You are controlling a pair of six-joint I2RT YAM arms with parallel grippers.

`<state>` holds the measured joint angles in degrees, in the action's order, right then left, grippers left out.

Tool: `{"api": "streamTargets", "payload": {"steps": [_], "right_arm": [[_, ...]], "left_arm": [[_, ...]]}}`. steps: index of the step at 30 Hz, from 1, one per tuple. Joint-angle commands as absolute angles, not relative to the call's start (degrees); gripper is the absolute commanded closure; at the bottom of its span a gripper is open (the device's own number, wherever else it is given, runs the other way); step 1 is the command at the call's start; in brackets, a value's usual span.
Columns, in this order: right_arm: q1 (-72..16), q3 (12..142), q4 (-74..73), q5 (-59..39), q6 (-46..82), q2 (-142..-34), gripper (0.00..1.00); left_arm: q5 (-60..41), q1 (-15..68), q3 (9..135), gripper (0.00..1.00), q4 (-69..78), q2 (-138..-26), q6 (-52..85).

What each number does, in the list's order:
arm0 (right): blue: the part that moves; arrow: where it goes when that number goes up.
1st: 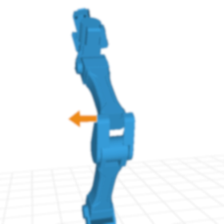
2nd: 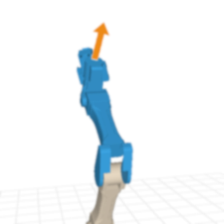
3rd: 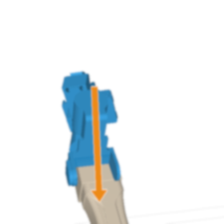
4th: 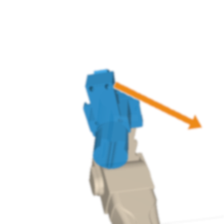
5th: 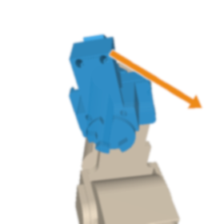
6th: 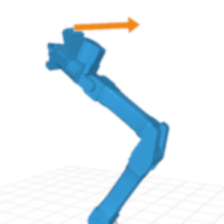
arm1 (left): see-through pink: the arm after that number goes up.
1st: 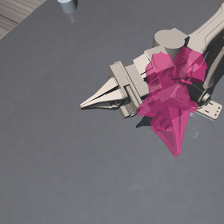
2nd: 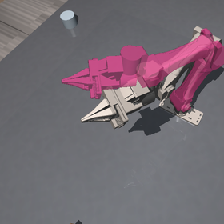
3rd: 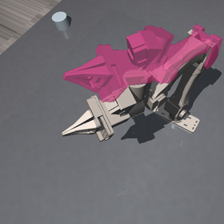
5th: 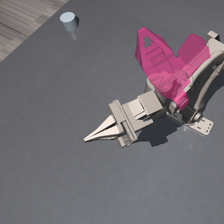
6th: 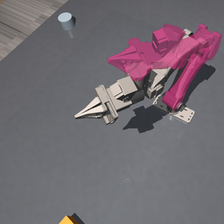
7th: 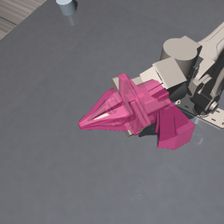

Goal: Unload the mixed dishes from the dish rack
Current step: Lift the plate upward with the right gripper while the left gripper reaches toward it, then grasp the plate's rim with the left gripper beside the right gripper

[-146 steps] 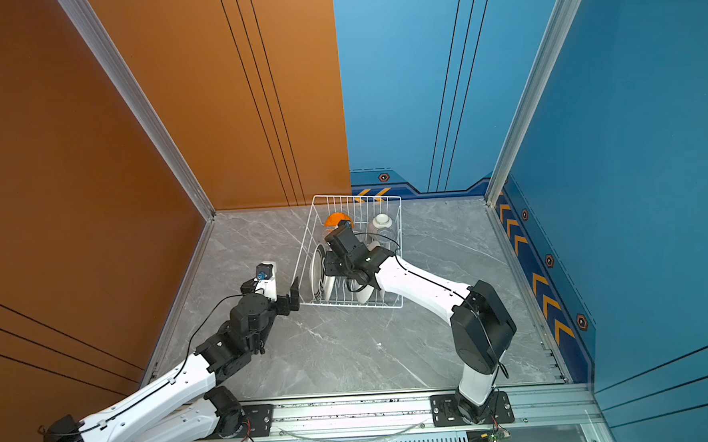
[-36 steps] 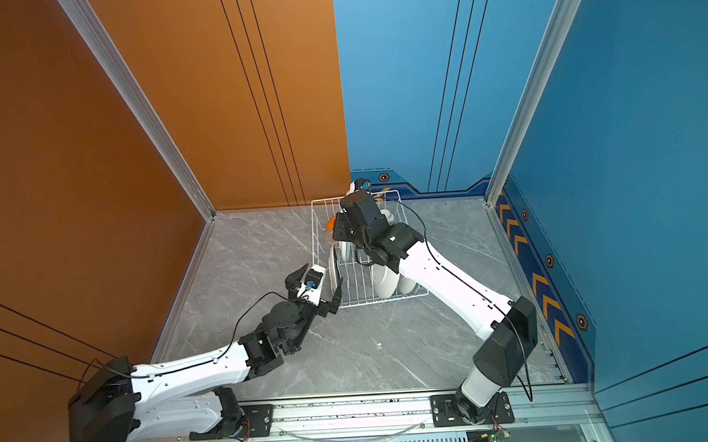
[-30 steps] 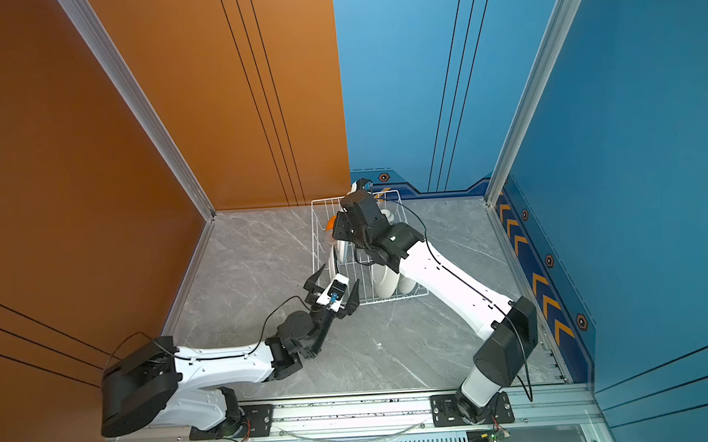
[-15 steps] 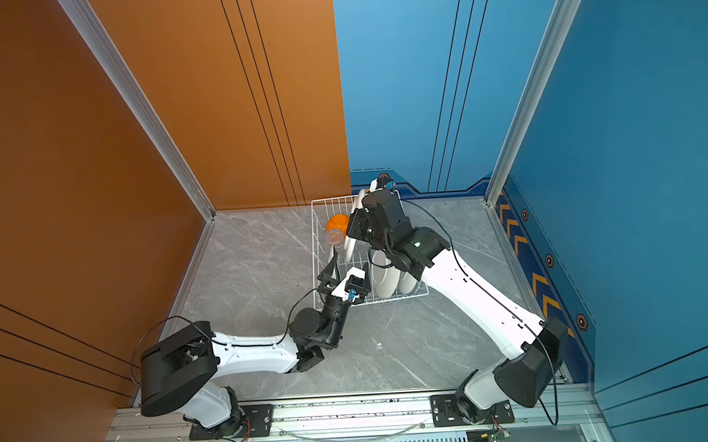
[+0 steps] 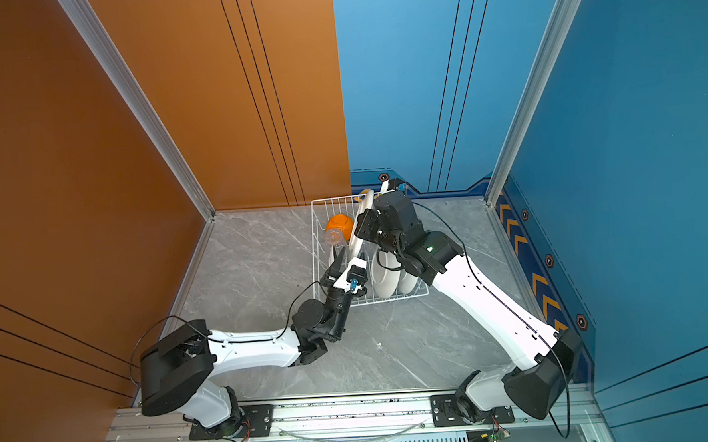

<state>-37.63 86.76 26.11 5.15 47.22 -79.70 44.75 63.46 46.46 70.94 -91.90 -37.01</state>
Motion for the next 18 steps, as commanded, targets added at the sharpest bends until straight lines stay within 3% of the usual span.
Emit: {"api": "streamTargets", "payload": {"steps": [1,11,18], "right_arm": [[-37.49,86.76,19.48,4.44,48.97,-75.58,1.00],[-37.54,86.15,18.79,2.44,51.74,-75.05,1.00],[-36.67,85.86,18.84,0.94,53.45,-75.82,1.00]], "left_arm": [[44.12,61.50,48.95,0.55,65.29,-92.00,-32.62],[42.22,57.42,50.20,0.59,62.14,-93.81,-28.91],[42.01,55.77,50.19,0.79,63.45,-94.20,-28.97]]}}
